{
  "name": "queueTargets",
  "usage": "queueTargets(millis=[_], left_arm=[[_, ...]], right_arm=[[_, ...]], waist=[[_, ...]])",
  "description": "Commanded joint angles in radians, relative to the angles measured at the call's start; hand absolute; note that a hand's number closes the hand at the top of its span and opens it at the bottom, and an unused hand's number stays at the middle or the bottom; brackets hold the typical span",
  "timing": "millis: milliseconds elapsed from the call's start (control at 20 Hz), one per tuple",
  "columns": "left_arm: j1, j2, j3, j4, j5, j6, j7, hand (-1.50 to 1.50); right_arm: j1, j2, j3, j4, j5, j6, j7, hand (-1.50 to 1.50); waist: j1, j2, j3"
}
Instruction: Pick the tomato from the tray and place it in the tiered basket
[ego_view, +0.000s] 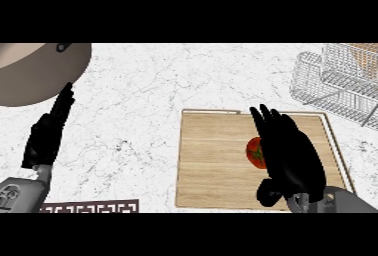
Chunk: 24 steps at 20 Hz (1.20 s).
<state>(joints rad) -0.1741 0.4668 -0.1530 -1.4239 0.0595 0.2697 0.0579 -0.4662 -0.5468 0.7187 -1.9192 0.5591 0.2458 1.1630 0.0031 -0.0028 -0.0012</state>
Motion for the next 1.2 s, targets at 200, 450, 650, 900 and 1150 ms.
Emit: queueTargets(millis=[200, 450, 650, 900, 1150], left_arm=[[0.033, 0.012, 0.016, -0.065, 0.002, -0.023, 0.033, 0.00], [0.023, -0.033, 0.006, -0.041, -0.048, 0.016, 0.032, 0.00], [0.005, -0.021, 0.031, -0.012, -0.036, -0.022, 0.011, 0.00], [0.021, -0.012, 0.067, 0.035, -0.019, -0.067, -0.061, 0.00], [-0.010, -0.019, 0.070, -0.029, -0.038, -0.054, 0.045, 0.00]], right_arm=[[0.003, 0.095, 0.107, 0.025, 0.172, 0.118, 0.216, -1.50], [0.032, 0.104, 0.064, 0.000, 0.215, 0.169, 0.168, -1.50], [0.071, 0.133, 0.052, 0.079, 0.270, 0.147, 0.116, -1.50], [0.093, 0.201, 0.019, 0.098, 0.316, 0.178, 0.113, -1.50], [0.118, 0.242, -0.043, 0.157, 0.353, 0.189, 0.055, -1.50]], waist=[[0.002, -0.002, 0.000], [-0.006, 0.000, 0.000], [-0.005, 0.002, 0.001], [-0.001, 0.002, 0.000], [0.001, 0.001, 0.001]])
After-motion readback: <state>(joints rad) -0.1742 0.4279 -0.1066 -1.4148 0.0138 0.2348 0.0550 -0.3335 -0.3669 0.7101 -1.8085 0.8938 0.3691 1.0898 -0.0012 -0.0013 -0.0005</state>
